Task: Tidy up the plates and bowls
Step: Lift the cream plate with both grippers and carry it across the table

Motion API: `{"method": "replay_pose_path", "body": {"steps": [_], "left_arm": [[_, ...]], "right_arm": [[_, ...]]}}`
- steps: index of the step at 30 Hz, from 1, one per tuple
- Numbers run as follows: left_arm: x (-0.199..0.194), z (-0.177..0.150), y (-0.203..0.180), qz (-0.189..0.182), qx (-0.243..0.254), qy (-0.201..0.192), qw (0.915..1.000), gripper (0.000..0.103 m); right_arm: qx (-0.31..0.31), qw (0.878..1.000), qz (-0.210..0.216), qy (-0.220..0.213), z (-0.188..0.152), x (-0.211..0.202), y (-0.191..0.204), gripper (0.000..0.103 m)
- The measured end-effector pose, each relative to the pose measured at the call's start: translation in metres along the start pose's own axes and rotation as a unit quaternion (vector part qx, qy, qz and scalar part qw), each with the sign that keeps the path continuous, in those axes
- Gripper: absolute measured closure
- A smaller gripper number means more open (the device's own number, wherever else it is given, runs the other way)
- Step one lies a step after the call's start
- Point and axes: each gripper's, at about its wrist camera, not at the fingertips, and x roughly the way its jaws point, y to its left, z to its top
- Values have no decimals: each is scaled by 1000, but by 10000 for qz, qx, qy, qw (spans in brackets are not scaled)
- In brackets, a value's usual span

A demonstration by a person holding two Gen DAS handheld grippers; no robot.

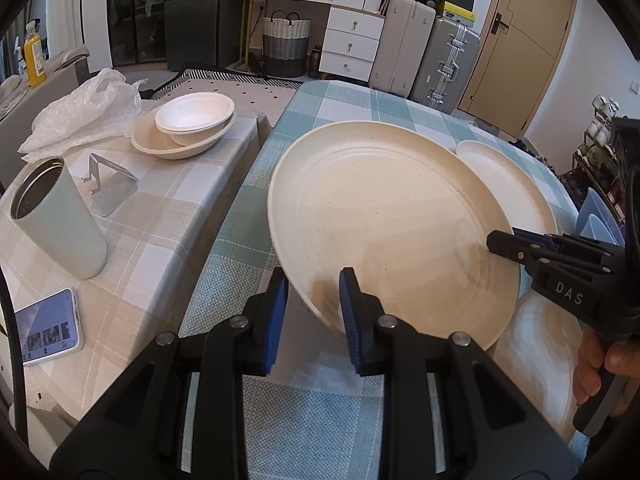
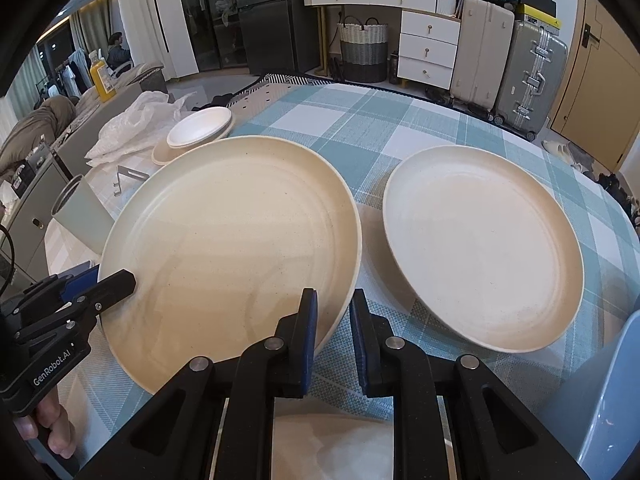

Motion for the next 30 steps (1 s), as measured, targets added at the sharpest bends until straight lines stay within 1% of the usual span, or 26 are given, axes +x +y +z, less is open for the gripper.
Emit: {"method": "replay_pose_path", "body": {"steps": [10, 18, 23, 26, 30], "left_arm": [[-35, 4, -12, -102, 110, -246, 9996, 80], [-56, 1, -40, -98, 351, -355, 9987, 80], [-76, -4, -56, -154, 467, -454, 9978, 79], [-87, -9, -66, -151, 546, -497, 9972, 79], [-96, -21, -74, -154, 593, -445, 9971, 79]], "right_arm": [[49, 9997, -59, -246, -5, -37, 2, 86], [219, 9990, -91, -371, -12, -64, -8, 86], [371, 9982, -45, -461, -21, -83, -15, 86], [382, 9980, -94, -485, -28, -92, -16, 86], [377, 9978, -174, -508, -36, -105, -15, 86]]}}
